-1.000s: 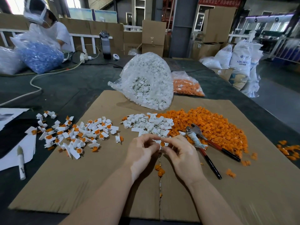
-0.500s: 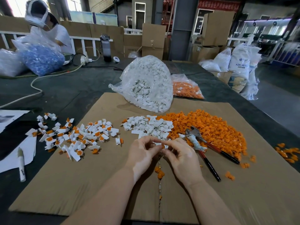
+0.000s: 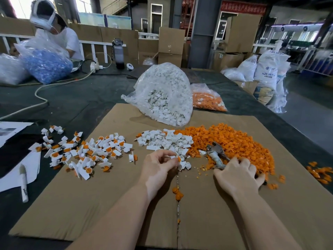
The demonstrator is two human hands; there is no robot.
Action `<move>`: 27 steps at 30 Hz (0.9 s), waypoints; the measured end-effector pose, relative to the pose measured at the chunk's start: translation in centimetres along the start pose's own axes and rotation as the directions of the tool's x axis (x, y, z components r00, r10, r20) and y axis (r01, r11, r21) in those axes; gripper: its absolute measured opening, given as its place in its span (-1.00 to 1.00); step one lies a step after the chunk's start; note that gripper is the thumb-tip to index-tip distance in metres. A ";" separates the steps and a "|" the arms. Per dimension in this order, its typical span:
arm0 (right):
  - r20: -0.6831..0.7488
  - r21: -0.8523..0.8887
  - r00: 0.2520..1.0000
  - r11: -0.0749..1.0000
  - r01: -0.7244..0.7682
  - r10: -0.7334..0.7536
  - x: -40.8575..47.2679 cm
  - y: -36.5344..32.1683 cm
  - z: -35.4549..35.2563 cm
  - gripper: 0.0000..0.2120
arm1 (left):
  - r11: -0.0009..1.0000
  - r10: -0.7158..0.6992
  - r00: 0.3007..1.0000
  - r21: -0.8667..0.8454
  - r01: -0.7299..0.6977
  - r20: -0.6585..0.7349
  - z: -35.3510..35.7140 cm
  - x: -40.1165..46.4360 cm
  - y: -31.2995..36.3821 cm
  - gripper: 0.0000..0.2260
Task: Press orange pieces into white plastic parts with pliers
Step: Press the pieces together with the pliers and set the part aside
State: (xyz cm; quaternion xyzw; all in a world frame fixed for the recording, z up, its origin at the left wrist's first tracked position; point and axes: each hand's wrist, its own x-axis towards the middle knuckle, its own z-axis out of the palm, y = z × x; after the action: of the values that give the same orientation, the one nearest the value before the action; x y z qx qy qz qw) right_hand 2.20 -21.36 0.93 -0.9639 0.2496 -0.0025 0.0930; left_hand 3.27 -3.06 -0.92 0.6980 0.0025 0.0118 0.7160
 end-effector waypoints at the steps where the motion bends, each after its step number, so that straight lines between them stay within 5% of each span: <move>1: -0.003 -0.022 1.000 1.000 0.002 -0.002 0.1 0.0 -0.1 -0.50 | 1.000 -0.008 1.000 -0.018 0.008 -0.003 0.0 0.0 0.0 -0.91; 9: -0.116 -0.036 0.977 0.983 0.178 -0.181 -0.4 -0.4 -1.0 -0.67 | 0.976 -0.131 0.991 -0.180 0.125 -0.021 0.0 0.4 0.4 -0.89; 16: 0.204 0.431 0.849 0.823 0.370 -0.488 -2.2 -3.0 -2.7 -0.67 | 0.903 -0.191 0.982 -0.393 0.175 -0.003 -0.4 0.7 1.2 -0.89; 27: 0.422 0.537 0.729 0.796 0.279 -0.539 -3.1 -3.8 -3.9 -0.66 | 0.914 -0.231 0.969 -0.360 0.187 -0.084 -0.3 1.0 1.2 -0.90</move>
State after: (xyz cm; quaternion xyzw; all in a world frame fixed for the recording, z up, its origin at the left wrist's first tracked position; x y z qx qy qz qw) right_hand 1.14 -17.32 5.58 -0.9060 -0.0208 0.2004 0.3722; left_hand 4.26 -2.67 0.25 0.5536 0.1195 -0.0212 0.8239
